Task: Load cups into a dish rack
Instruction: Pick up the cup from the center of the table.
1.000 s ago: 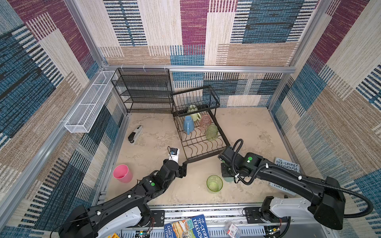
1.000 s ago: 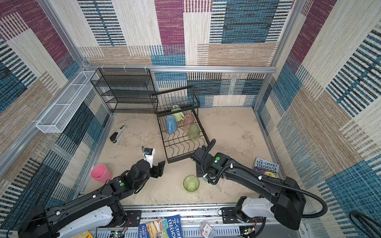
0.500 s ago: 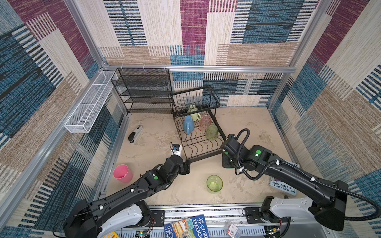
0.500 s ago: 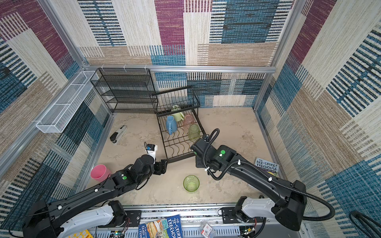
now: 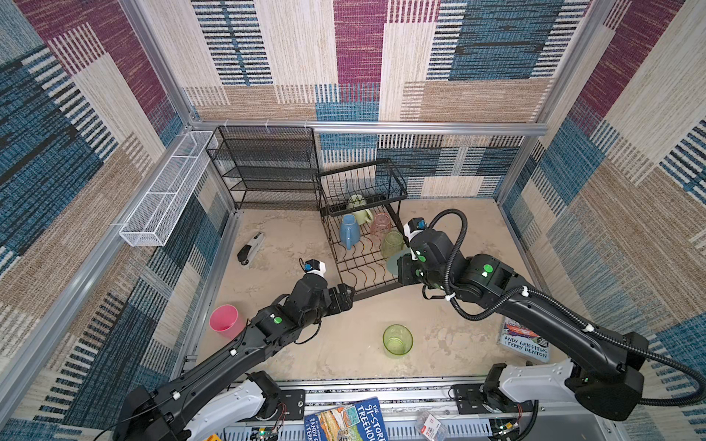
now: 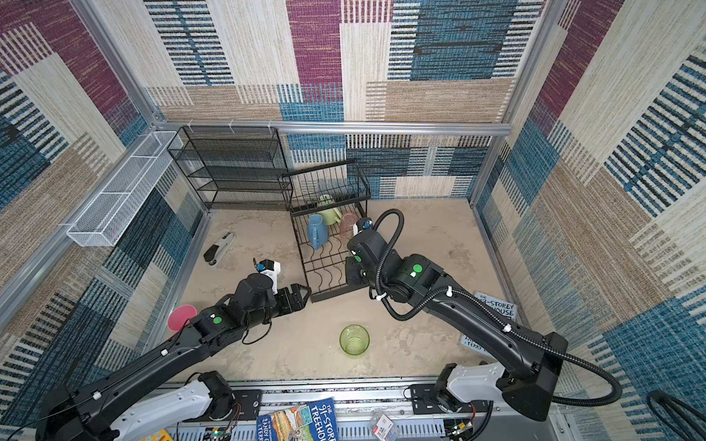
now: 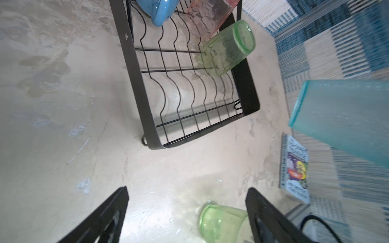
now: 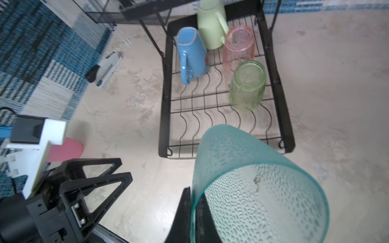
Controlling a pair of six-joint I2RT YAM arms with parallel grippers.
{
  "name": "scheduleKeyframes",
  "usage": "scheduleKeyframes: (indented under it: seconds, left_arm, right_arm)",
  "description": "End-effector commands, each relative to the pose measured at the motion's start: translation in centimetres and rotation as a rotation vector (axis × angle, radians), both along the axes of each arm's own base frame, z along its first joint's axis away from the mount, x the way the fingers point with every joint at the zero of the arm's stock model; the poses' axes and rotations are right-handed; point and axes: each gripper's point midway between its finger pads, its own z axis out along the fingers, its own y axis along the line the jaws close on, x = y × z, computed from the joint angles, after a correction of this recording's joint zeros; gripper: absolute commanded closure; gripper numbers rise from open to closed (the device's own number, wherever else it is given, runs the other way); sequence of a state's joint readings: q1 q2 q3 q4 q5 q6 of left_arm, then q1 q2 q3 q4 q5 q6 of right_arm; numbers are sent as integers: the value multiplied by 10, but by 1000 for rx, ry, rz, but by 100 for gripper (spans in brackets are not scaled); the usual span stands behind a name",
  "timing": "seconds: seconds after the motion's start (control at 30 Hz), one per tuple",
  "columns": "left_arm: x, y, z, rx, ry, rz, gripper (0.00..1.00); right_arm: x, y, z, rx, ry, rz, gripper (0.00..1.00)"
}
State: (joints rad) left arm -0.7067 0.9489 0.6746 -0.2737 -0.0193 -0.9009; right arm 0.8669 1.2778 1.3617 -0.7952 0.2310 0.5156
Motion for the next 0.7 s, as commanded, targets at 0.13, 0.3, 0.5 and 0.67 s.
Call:
scheduleKeyframes:
  seconds: [0.13,0.3,0.5,0.67]
  left_arm:
    - [7,-9,40,-350,65,103,9]
    - [21,-19,57,-551,105,185,9]
    - [42,-42,84,-750,133,202,8]
    - [53,-49,101,-834,107,249,8]
  right_arm:
    - [26,16,42,278,-192,151,100]
    - [15,17,58,392,-306,236,100]
    - [-2,18,53,447,-393,322,100]
    - [-9,8,45,464,-450,317,100]
